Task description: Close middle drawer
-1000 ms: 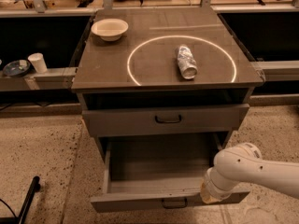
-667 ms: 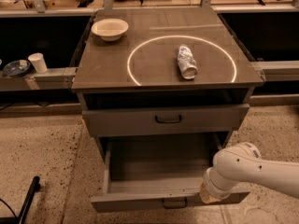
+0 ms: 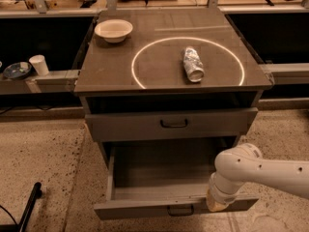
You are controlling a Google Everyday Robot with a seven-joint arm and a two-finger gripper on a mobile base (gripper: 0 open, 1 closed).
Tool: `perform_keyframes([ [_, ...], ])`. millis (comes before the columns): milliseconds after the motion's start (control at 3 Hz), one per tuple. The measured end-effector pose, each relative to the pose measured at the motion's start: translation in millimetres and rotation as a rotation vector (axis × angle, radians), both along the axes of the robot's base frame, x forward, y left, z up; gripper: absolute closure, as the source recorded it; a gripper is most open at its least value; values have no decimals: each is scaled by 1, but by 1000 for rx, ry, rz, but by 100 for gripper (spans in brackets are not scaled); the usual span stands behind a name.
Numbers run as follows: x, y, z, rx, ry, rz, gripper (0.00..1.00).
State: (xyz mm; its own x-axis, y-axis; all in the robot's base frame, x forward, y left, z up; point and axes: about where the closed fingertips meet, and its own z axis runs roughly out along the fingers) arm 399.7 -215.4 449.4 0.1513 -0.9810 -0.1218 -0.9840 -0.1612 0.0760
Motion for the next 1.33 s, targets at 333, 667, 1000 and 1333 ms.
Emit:
perform_keyframes([
  [333,-3,-2,1,-5,25,-15,100],
  [667,-5,-2,2,6,38,-21,100],
  [1000,-7,2,0,46,40,-31,100],
  [1333,-8,3,3,57,41,-35,100],
])
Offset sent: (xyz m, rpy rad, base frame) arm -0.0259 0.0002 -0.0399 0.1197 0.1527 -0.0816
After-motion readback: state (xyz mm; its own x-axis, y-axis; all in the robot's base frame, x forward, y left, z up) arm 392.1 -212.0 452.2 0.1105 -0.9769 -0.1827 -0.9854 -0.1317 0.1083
